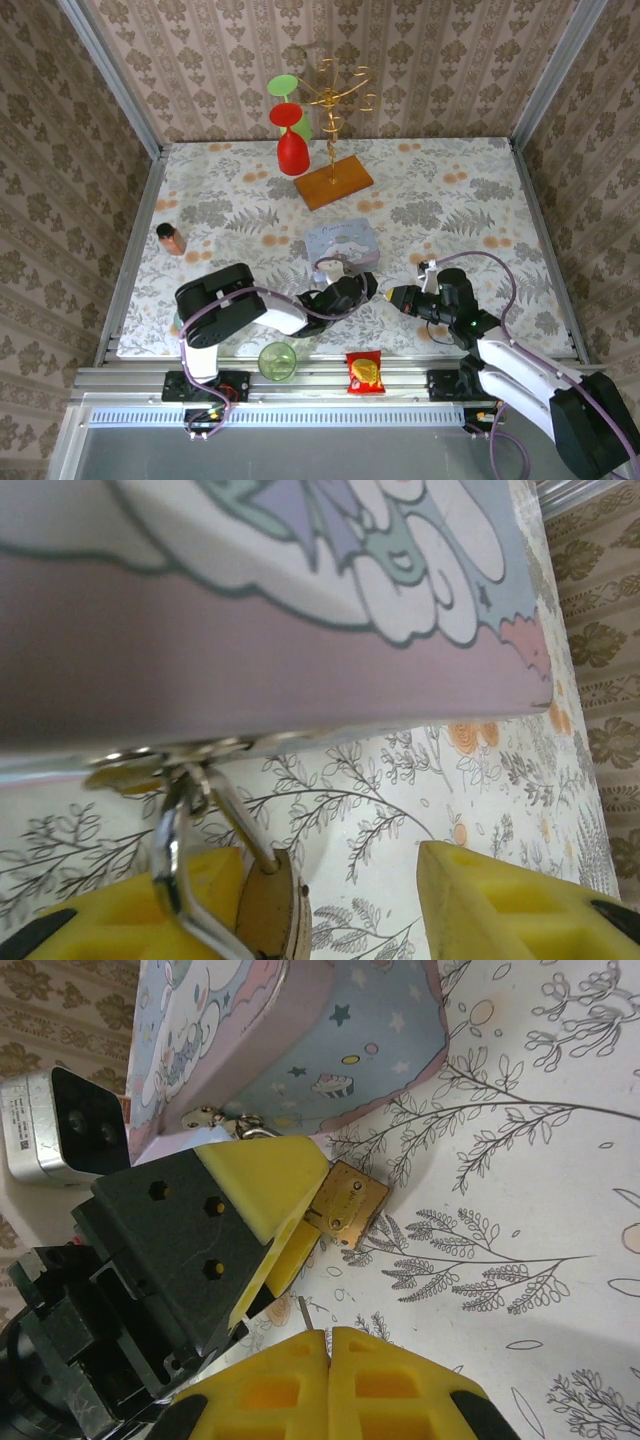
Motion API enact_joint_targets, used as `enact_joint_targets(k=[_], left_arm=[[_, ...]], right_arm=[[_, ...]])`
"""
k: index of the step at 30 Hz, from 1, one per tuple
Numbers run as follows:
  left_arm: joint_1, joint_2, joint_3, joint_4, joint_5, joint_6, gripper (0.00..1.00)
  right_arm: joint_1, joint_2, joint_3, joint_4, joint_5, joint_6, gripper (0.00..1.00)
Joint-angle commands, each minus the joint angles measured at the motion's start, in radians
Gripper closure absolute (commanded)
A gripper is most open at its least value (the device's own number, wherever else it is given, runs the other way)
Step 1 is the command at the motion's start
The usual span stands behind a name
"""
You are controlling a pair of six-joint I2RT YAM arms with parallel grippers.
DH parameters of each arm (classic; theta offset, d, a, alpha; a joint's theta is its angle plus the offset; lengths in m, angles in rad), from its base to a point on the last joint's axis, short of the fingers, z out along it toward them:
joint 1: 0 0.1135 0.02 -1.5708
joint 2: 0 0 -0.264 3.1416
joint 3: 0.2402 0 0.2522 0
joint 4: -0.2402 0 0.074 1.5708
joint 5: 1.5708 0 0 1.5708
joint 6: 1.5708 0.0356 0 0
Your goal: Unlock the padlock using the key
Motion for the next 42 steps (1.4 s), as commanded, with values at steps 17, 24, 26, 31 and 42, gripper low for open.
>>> enact_joint_targets(k=[17, 24, 26, 31, 42], left_arm=[[-0.031, 0.138, 0.118, -0.297, 0.058, -0.019, 0.84], [-0.029, 0.042, 0.06, -0.252, 0.083, 0.013, 0.99], [-0.022, 0.024, 0.043, -0.251, 0.085, 0.023, 1.0], [0.003, -0.021, -0.075, -0.158, 0.101, 0.007, 0.97], [-0.03, -0.121, -0.09, -0.346, -0.03, 0.062, 0.57]], right_arm=[[-0.021, -0.146, -0.043, -0.153, 0.085, -0.022, 1.0], [-0.074, 0.004, -0.014, -0.049, 0.011, -0.052, 1.0], [-0.086, 0.058, 0.005, -0.034, -0.012, -0.056, 1.0], [-0.086, 0.151, 0.032, 0.019, -0.05, -0.055, 1.0], [-0.087, 0.071, 0.038, -0.066, -0.02, -0.075, 1.0]])
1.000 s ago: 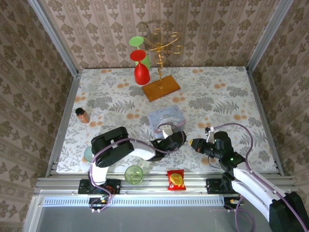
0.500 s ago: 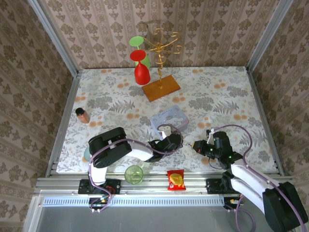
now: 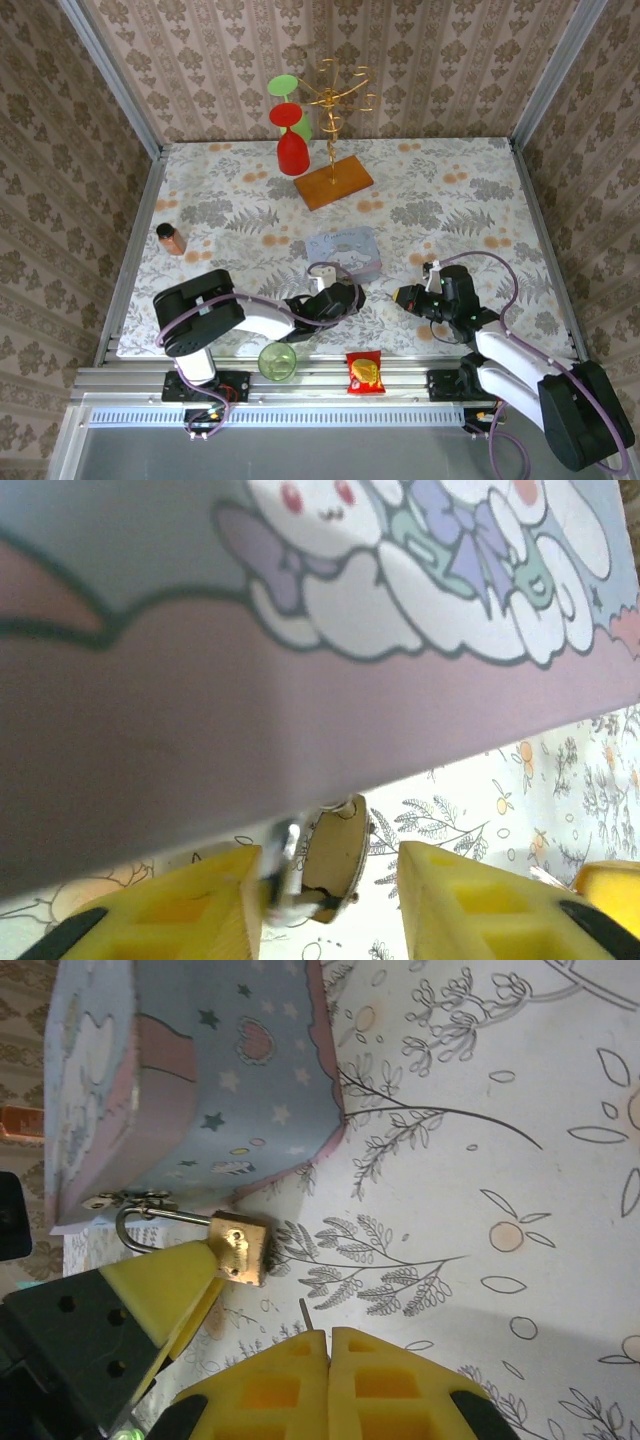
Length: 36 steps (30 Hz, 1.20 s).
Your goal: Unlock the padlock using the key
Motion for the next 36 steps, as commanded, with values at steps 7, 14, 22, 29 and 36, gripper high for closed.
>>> enact_joint_targets(k=[7, 14, 22, 29, 36], left_arm=[[-0.049, 0.142, 0.271, -0.624, -0.126, -0.125, 0.51], [-0.061, 0.243, 0.399, -0.83, -0.12, -0.261, 0.49], [-0.055, 0.239, 0.321, -0.618, -0.091, -0.21, 0.93], [-0.054, 0.146, 0.243, -0.502, -0.093, -0.094, 0.94], [-0.025, 0.098, 0.015, 0.024, 0.044, -0.029, 1.0]], right_arm=[[-0.005, -0.068, 0.015, -0.065, 0.01, -0.017, 1.0], [-0.005, -0.165, -0.013, -0.13, 0.042, -0.018, 1.0], [-0.006, -0.23, -0.058, -0.13, 0.052, 0.01, 1.0], [-0.003, -0.153, -0.064, -0.028, -0.019, 0.026, 1.0], [0.019, -0.006, -0.054, 0.137, -0.102, 0.112, 1.0]])
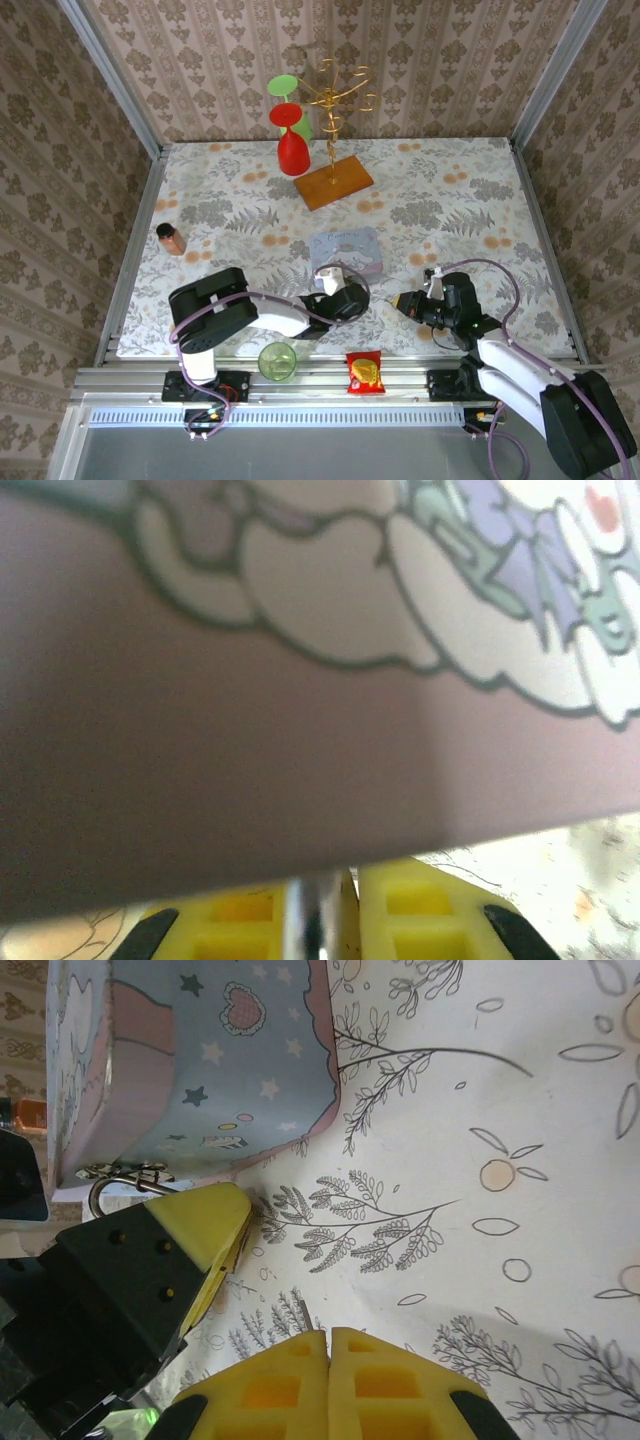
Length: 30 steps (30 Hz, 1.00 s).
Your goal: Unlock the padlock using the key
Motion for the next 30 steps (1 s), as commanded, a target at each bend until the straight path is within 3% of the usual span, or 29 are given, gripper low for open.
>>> enact_joint_targets(k=[1, 6, 14, 22, 30], left_arm=[[0.006, 0.019, -0.089, 0.135, 0.14, 0.041, 1.0], [0.02, 0.027, -0.147, 0.347, 0.19, 0.042, 1.0], [0.028, 0.077, -0.2, 0.669, 0.262, -0.011, 1.0], [0.034, 0.078, -0.22, 0.711, 0.255, -0.038, 1.0], [0.041, 0.112, -0.223, 0.797, 0.252, -0.08, 1.0]], right_arm=[[0.019, 0.031, 0.012, 0.104, -0.053, 0.052, 1.0], [0.031, 0.016, 0.026, 0.089, -0.047, 0.09, 1.0], [0.047, 0.071, -0.009, 0.265, -0.025, 0.219, 1.0], [0.064, 0.293, -0.052, 0.582, -0.018, 0.278, 1.0], [0.103, 0.236, -0.055, 0.541, -0.022, 0.233, 1.0]])
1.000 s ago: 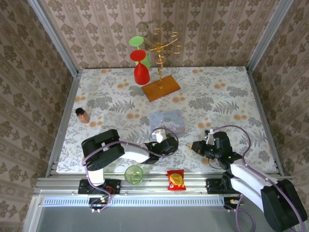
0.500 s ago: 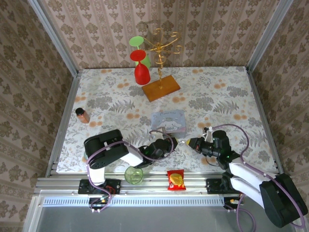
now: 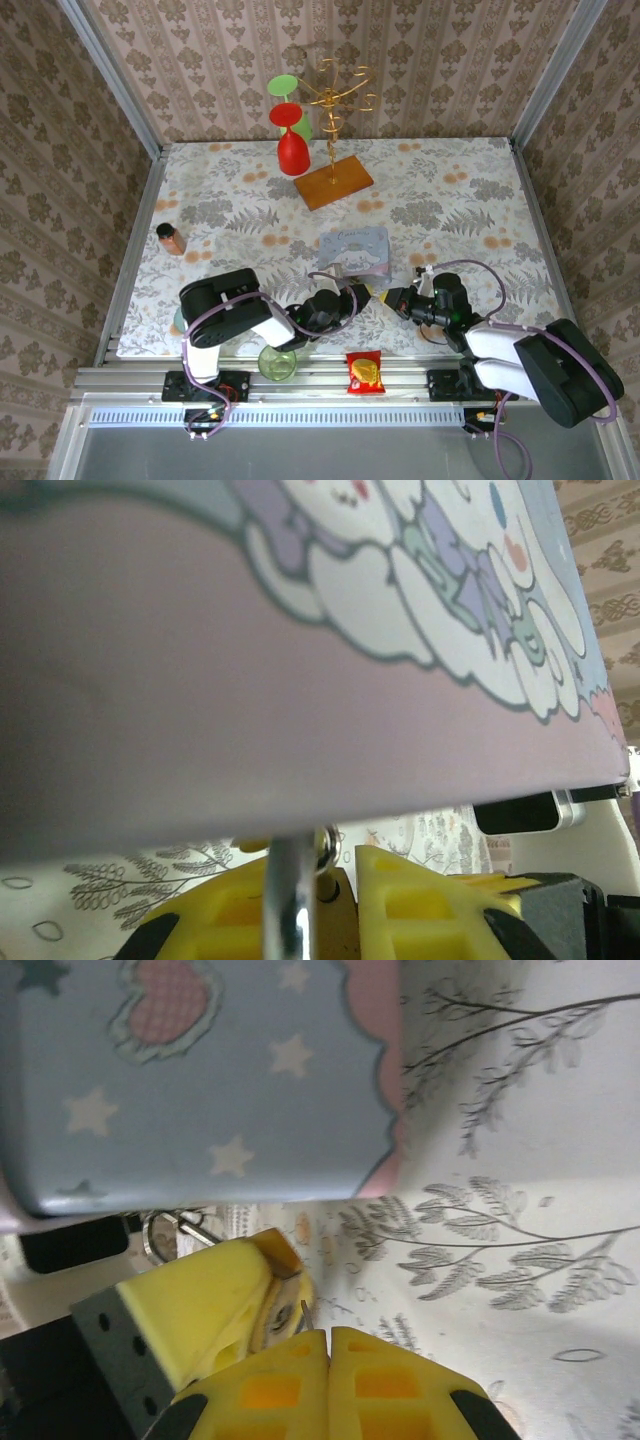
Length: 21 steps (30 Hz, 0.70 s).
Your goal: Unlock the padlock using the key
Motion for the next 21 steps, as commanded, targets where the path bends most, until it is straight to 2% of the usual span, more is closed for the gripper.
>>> enact_joint_targets(k=[1, 14, 18, 21], left_arm=[[0.008, 0.035, -0.011, 0.08, 0.052, -0.106, 1.0], [0.007, 0.009, -0.015, 0.117, 0.04, -0.129, 1.0], [0.005, -0.001, -0.014, 0.114, 0.036, -0.117, 1.0], [0.003, -0.004, -0.011, 0.113, 0.035, -0.113, 1.0]], right_arm=[[0.008, -0.048, -0.009, 0.028, 0.009, -0.022, 1.0], [0.008, -0.062, -0.014, 0.083, 0.025, 0.014, 1.0], [0.008, -0.014, -0.005, 0.094, 0.02, 0.001, 1.0], [0.009, 0.042, -0.018, 0.182, 0.016, 0.022, 1.0]])
